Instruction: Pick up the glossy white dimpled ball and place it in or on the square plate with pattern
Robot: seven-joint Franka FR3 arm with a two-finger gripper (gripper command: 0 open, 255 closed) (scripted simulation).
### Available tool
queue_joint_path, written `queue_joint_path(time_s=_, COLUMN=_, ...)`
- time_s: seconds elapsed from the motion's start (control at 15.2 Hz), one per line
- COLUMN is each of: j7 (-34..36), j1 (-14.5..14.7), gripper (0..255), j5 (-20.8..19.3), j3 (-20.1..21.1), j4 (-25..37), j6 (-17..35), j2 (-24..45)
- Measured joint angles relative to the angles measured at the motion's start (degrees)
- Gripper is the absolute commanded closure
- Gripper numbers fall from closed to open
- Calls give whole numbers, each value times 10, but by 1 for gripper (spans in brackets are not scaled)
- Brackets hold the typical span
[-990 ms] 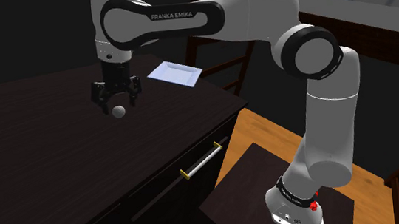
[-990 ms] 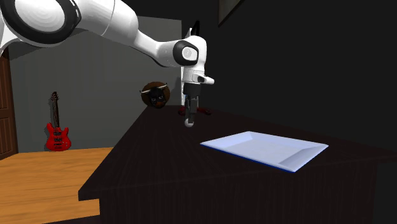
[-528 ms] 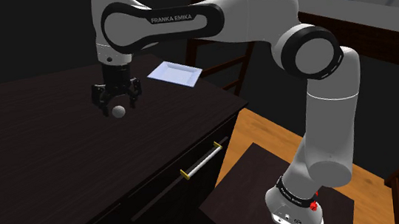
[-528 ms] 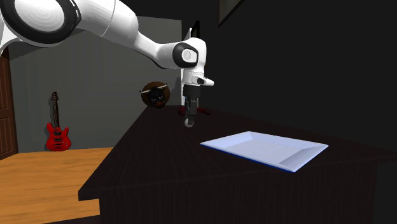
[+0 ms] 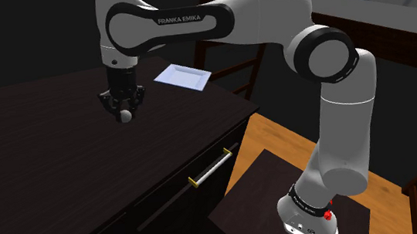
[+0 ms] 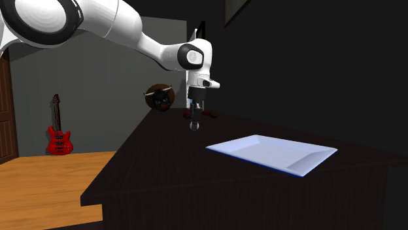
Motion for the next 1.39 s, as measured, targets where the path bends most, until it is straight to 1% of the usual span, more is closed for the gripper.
queue_joint_path(time_s=0.33, j7=1, j1=0, gripper=255, j5=0, j3=0, j4=8, j6=-8, j2=0)
queue_joint_path(time_s=0.99, j7=8, j1=5, gripper=255, j5=-1, j3=2, j4=89, j6=-86, j2=3)
queue_joint_path(time_s=1.39, j7=14, j1=12, gripper=255, j5=-5, j3=3, j4=153, j6=-136, j2=16)
